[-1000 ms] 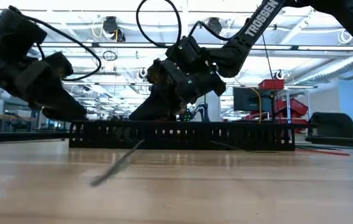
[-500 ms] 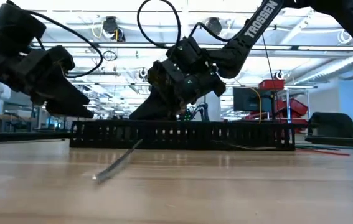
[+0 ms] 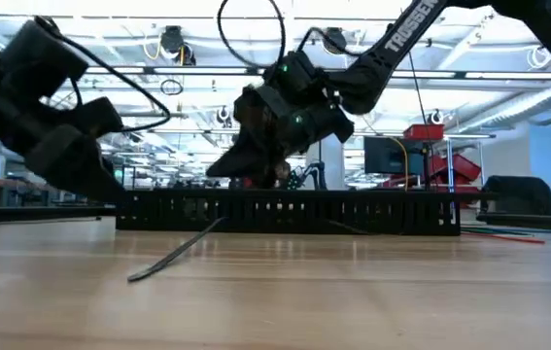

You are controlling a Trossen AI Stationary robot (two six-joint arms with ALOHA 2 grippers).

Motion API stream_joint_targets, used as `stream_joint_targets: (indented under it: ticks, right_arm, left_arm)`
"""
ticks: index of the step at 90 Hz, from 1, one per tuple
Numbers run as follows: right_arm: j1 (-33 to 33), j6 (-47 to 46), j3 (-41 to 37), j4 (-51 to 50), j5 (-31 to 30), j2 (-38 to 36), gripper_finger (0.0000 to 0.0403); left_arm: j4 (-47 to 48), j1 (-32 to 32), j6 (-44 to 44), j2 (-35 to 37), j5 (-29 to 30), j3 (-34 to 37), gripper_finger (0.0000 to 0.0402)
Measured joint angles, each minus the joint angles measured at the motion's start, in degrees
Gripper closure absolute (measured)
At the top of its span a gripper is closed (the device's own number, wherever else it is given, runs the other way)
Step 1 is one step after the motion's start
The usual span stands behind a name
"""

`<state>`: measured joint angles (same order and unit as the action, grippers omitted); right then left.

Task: Ziptie cables
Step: Close the black cable duct

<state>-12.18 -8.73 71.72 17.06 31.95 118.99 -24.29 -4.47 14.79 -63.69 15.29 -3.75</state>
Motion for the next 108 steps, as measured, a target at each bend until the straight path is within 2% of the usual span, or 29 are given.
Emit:
stream_joint_targets:
  ticks: [15, 26, 43, 71, 92, 108]
  right_arm:
    - [0.30, 2.12, 0.00, -1.28, 1.17, -1.89, 0.0403]
    - [0.30, 2.55, 0.02, -3.86, 1.11, -2.66, 0.0403]
    - [0.30, 2.77, 0.02, -4.87, 1.11, -2.72, 0.0403]
    - [0.13, 3.43, 0.02, -4.40, 0.96, -2.75, 0.0403]
    - [0.13, 3.43, 0.07, -4.86, 0.96, -2.75, 0.0403]
    - [0.13, 3.66, 0.07, -5.01, 0.96, -2.75, 0.0403]
  left_arm:
    - [-8.93, 0.05, -11.69, -5.41, 3.60, -0.02, 0.0047]
    - [-15.12, 1.29, -15.18, -9.42, 2.38, -0.07, 0.0047]
    - [-19.32, 3.74, -14.19, -16.61, -1.43, -0.10, 0.0047]
    - [-27.07, 5.88, -7.72, -26.91, -1.95, -1.24, 0.0047]
    - [-29.37, 5.90, -7.78, -28.12, -1.09, -2.45, 0.0047]
    - [-28.20, 5.88, -7.60, -28.06, 1.92, -2.60, 0.0047]
